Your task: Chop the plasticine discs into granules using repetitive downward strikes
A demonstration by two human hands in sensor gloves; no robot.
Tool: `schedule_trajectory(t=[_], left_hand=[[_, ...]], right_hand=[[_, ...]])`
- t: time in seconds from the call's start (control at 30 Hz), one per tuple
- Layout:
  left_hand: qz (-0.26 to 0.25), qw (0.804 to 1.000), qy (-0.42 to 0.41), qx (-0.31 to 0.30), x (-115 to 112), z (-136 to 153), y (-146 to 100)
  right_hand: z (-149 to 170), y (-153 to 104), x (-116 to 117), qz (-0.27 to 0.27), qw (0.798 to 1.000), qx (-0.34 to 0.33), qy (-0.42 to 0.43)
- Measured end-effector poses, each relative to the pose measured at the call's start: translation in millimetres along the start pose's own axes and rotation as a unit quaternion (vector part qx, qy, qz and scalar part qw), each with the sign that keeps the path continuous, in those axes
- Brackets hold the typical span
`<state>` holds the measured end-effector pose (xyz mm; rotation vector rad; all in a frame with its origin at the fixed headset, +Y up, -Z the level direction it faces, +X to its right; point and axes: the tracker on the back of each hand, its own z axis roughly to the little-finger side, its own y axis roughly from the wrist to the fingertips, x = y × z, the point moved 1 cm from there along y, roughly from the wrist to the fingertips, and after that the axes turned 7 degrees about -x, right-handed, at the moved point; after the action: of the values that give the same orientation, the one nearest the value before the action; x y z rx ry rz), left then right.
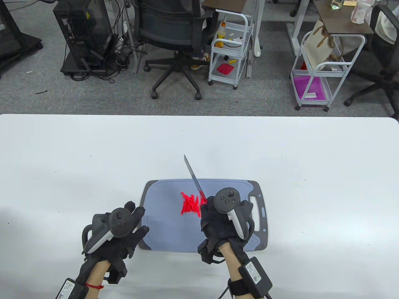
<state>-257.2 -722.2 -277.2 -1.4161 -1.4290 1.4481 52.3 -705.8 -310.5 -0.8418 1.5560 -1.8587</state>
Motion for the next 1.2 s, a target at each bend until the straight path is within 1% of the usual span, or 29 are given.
schedule_trajectory(t=[0.1, 0.23, 0.27, 0.33, 0.4, 0.47, 0.53, 0.57, 0.6, 0.63, 0.67, 0.8, 0.93, 1.03, 1.07, 1.13, 1.17, 1.2], left_hand=[[-0.004, 1.0, -0.005, 0.005, 1, 3, -1], [-0.008, 1.0, -0.003, 0.012, 2, 5, -2], [-0.009, 1.0, -0.004, 0.014, 2, 6, -2], [-0.007, 1.0, -0.001, 0.017, 2, 7, -2], [-0.005, 1.0, 0.004, 0.02, 1, 8, -1], [-0.001, 1.0, 0.005, 0.022, 0, 8, 0], [0.001, 1.0, 0.002, 0.024, -1, 9, 1], [0.002, 1.0, 0.001, 0.025, -2, 9, 1], [0.002, 1.0, 0.001, 0.026, -2, 9, 1], [0.002, 1.0, 0.001, 0.026, -2, 8, 1], [0.004, 1.0, 0.001, 0.029, -2, 9, 1], [0.004, 0.999, -0.003, 0.039, -2, 12, 1], [0.005, 0.999, -0.002, 0.044, -3, 15, 0], [0.004, 0.999, -0.004, 0.047, -2, 16, 0], [0.004, 0.999, -0.006, 0.047, -2, 16, 0], [0.003, 0.999, -0.007, 0.047, -2, 16, 0], [0.003, 0.999, -0.007, 0.047, -2, 16, 0], [0.002, 0.999, -0.008, 0.046, -2, 16, 0]], right_hand=[[-4, 5, -1, -0.028, 0.999, -0.027, 0.003], [-6, 19, -2, -0.035, 0.997, -0.054, -0.04], [-5, 29, -5, -0.041, 0.994, -0.071, -0.074], [-3, 41, -9, -0.05, 0.987, -0.101, -0.114], [1, 56, -16, -0.046, 0.976, -0.138, -0.165], [5, 66, -19, -0.06, 0.969, -0.16, -0.181], [7, 74, -21, -0.051, 0.969, -0.177, -0.165], [6, 79, -21, -0.037, 0.965, -0.182, -0.187], [6, 84, -21, -0.042, 0.957, -0.201, -0.205], [4, 86, -20, -0.034, 0.954, -0.207, -0.215], [-1, 89, -18, -0.018, 0.942, -0.227, -0.246], [-17, 96, -6, 0.01, 0.898, -0.274, -0.344], [-20, 102, -7, 0.012, 0.901, -0.273, -0.336], [-18, 105, -3, -0.006, 0.893, -0.264, -0.366], [-16, 106, -2, -0.009, 0.898, -0.26, -0.355], [-12, 107, 2, -0.022, 0.896, -0.25, -0.367], [-10, 108, 4, -0.025, 0.896, -0.247, -0.368], [-6, 111, 7, -0.039, 0.9, -0.238, -0.364]])
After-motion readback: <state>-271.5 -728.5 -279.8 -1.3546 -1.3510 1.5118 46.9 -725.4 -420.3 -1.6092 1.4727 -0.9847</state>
